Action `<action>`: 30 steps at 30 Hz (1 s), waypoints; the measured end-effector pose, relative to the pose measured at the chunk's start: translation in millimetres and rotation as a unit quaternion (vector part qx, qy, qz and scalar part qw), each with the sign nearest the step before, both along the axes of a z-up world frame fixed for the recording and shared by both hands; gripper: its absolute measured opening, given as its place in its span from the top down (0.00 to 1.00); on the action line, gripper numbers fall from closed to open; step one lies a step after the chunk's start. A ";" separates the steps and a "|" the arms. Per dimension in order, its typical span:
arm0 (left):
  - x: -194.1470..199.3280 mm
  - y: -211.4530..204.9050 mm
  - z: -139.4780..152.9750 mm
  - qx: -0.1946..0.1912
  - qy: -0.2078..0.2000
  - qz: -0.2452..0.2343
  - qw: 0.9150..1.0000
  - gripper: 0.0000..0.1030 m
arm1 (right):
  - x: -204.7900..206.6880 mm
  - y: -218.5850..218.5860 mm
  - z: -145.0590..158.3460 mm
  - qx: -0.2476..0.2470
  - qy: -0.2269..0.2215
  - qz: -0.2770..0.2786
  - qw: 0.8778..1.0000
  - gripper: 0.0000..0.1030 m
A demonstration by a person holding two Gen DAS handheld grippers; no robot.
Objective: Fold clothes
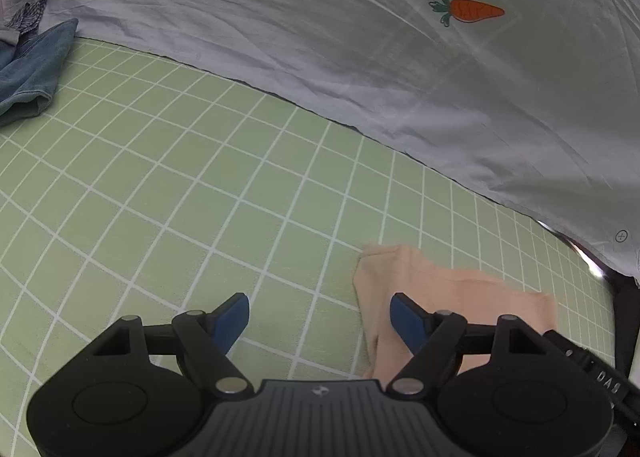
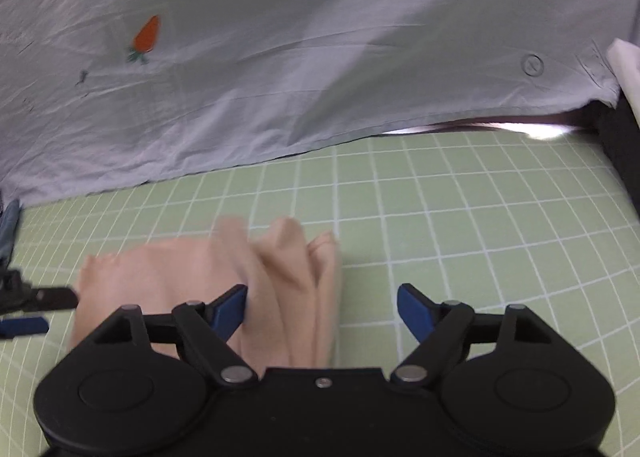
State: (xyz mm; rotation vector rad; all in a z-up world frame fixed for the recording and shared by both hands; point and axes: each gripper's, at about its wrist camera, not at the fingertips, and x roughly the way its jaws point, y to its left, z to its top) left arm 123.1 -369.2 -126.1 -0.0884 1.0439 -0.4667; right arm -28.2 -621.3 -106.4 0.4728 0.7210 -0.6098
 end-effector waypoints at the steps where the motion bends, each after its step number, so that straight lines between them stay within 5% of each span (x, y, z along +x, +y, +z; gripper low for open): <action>1: 1.0 0.7 -1.4 0.002 0.000 -0.001 1.000 0.24 | -4.1 -9.0 -0.8 0.015 -0.009 -0.020 1.000 0.23; 6: -1.3 0.1 -4.4 -0.019 0.012 -0.024 0.999 0.24 | -27.0 -23.0 -1.7 0.061 -0.030 -0.080 0.994 0.25; 11: -11.9 -12.4 -10.0 -0.044 0.023 -0.066 0.997 0.19 | -34.1 -3.7 -7.1 0.129 -0.058 -0.031 0.989 0.22; 21: -23.9 -34.9 -24.2 -0.061 0.044 -0.113 0.991 0.16 | -10.5 31.2 -16.7 0.127 -0.018 0.042 0.991 0.19; 23: -25.9 -36.4 -25.2 -0.068 0.041 -0.121 0.989 0.19 | -8.5 32.6 -17.4 0.127 -0.017 0.045 0.991 0.18; 30: -34.1 -35.8 -30.9 -0.095 0.052 -0.101 0.989 0.57 | -6.4 38.5 -19.4 0.144 -0.043 0.067 0.986 0.17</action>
